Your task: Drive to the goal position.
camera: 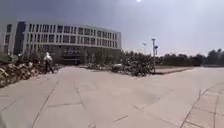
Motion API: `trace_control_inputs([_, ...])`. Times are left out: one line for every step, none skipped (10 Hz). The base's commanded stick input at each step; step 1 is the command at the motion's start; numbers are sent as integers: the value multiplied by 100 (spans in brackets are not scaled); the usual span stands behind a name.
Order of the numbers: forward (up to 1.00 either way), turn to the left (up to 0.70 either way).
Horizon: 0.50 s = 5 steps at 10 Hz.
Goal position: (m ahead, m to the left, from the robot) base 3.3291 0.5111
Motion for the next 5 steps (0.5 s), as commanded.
trace_control_inputs([70,0])
trace_control_inputs([70,0])
trace_control_inputs([70,0])
trace_control_inputs([70,0])
trace_control_inputs([70,0])
